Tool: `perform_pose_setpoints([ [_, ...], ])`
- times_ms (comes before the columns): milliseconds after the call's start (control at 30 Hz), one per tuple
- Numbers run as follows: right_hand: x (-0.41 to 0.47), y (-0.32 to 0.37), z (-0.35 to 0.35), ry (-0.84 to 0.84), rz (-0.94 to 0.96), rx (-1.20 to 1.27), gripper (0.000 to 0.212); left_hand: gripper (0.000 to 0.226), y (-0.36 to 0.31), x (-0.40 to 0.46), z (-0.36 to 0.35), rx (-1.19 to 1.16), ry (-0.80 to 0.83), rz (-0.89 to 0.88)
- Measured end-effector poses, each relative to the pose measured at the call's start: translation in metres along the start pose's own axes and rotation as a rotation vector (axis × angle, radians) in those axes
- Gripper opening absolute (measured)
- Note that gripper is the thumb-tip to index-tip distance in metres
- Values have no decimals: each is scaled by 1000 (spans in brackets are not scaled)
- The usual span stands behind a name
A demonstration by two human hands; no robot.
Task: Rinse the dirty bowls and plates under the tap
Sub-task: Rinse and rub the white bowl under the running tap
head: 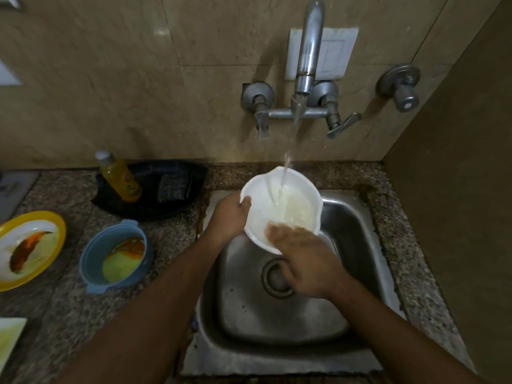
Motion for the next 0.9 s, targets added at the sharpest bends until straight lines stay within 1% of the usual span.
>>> perform_pose_setpoints([
  [67, -5, -21, 5, 4, -82, -152, 75, 32, 8, -11, -5, -38, 94, 97],
  [133, 0, -34, 3, 119, -158, -239, 87, 32, 14, -17, -13, -60, 171, 152],
  [267, 14, -35, -11, 401, -221, -160, 105, 33, 18, -15, -17, -63, 255, 194],
  [333, 24, -27, -11, 447, -230, -91, 112, 32, 17, -18, -21, -67, 285, 215],
  [400, 33, -13, -8, 450, -219, 21, 115, 31, 15, -20, -25, -81, 307, 233],
  [433, 36, -6, -7, 460, -228, 131, 114, 30, 14, -19, -25, -84, 315, 238],
  [500, 35, 1, -5, 467, -309, 451, 100, 29, 13, -19, -24, -91, 313, 240],
  [533, 34, 0, -5, 447, -339, 544, 89, 29, 13, -20, -23, -94, 307, 228],
  [567, 33, -3, -5, 413, -353, 526, 80, 29, 13, -21, -23, -97, 303, 212],
  [600, 33, -10, -5, 351, -355, 382, 73, 29, 13, -22, -24, -104, 304, 196],
  [633, 35, -16, -6, 290, -358, 222, 71, 29, 12, -23, -26, -114, 311, 179],
  [667, 38, -19, -7, 245, -361, 120, 72, 29, 10, -23, -27, -125, 316, 158],
  [733, 45, -9, -10, 205, -325, 101, 74, 28, 6, -21, -28, -139, 296, 115],
  [833, 41, 5, -9, 215, -102, 129, 65, 28, 8, -15, -19, -174, 232, 97],
  [867, 36, -2, -6, 194, -87, 101, 63, 27, 9, -14, -17, -178, 224, 91],
  [900, 33, -16, -3, 155, -137, 49, 64, 26, 8, -14, -17, -166, 229, 78],
])
Point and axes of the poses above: each hand's wrist, its own x-axis towards the middle knuckle, its own z-axis out of the back of the hand, y = z × x, the point moved 5 cm from there along x, towards the middle knuckle, and after that the axes turned 3 degrees about -y, right-handed, at the moved point
